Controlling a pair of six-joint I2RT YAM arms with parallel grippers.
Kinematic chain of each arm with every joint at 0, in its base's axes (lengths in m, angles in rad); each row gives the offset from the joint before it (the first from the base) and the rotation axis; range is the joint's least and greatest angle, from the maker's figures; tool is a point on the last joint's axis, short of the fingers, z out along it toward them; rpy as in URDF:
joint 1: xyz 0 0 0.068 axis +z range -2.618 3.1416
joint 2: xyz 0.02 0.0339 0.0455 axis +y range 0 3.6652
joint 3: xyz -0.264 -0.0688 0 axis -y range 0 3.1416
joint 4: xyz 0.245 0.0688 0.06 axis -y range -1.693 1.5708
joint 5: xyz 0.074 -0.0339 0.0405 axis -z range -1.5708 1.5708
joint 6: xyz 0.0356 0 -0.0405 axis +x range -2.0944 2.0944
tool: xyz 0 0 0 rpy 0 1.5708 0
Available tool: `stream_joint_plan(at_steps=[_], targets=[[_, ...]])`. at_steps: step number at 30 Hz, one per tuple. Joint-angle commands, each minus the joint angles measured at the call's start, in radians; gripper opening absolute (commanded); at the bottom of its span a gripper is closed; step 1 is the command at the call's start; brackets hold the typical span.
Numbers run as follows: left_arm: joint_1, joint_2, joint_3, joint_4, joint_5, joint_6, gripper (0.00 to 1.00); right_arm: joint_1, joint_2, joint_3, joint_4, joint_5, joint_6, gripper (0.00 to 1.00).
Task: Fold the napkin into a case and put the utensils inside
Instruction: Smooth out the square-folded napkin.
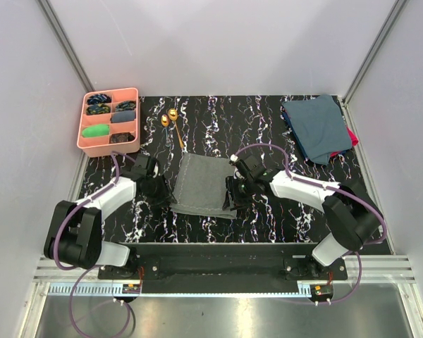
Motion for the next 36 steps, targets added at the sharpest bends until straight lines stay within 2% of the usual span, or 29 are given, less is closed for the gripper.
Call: stream_joint_plan(at_steps=[1, 4, 9, 15, 16, 17, 20, 21, 22, 29, 36], targets=[[-0.002, -0.006, -0.009, 0.057, -0.005, 0.011, 0.37, -0.002, -0.024, 0.022, 0.012, 0.007, -0.013, 0.42], [-0.002, -0.005, -0.009, 0.067, -0.007, 0.011, 0.33, -0.004, -0.018, 0.022, 0.010, 0.002, -0.012, 0.42], [-0.002, 0.021, -0.009, 0.076, 0.009, 0.011, 0.37, -0.002, -0.022, 0.022, 0.013, 0.004, -0.013, 0.42], [-0.002, 0.021, -0.012, 0.080, 0.018, 0.011, 0.33, -0.002, -0.008, 0.025, 0.015, 0.002, -0.012, 0.41], [-0.002, 0.020, -0.014, 0.088, 0.024, 0.011, 0.29, -0.002, -0.007, 0.026, 0.016, 0.002, -0.012, 0.41], [-0.002, 0.021, -0.014, 0.090, 0.032, 0.011, 0.21, -0.002, -0.004, 0.028, 0.016, 0.002, -0.010, 0.41], [-0.002, -0.005, -0.015, 0.090, 0.053, 0.007, 0.11, -0.002, 0.001, 0.037, 0.018, -0.002, -0.007, 0.41], [-0.002, -0.015, -0.015, 0.090, 0.062, 0.002, 0.03, -0.002, 0.002, 0.041, 0.018, -0.002, -0.007, 0.41], [-0.002, -0.040, -0.015, 0.079, 0.066, -0.002, 0.00, -0.002, 0.004, 0.045, 0.018, -0.002, -0.007, 0.41], [-0.020, -0.129, -0.023, 0.053, 0.105, -0.044, 0.00, -0.004, 0.038, 0.063, 0.028, -0.031, 0.005, 0.33], [-0.028, -0.083, -0.072, 0.091, 0.087, -0.053, 0.00, -0.002, 0.055, 0.039, 0.042, -0.031, 0.010, 0.28]])
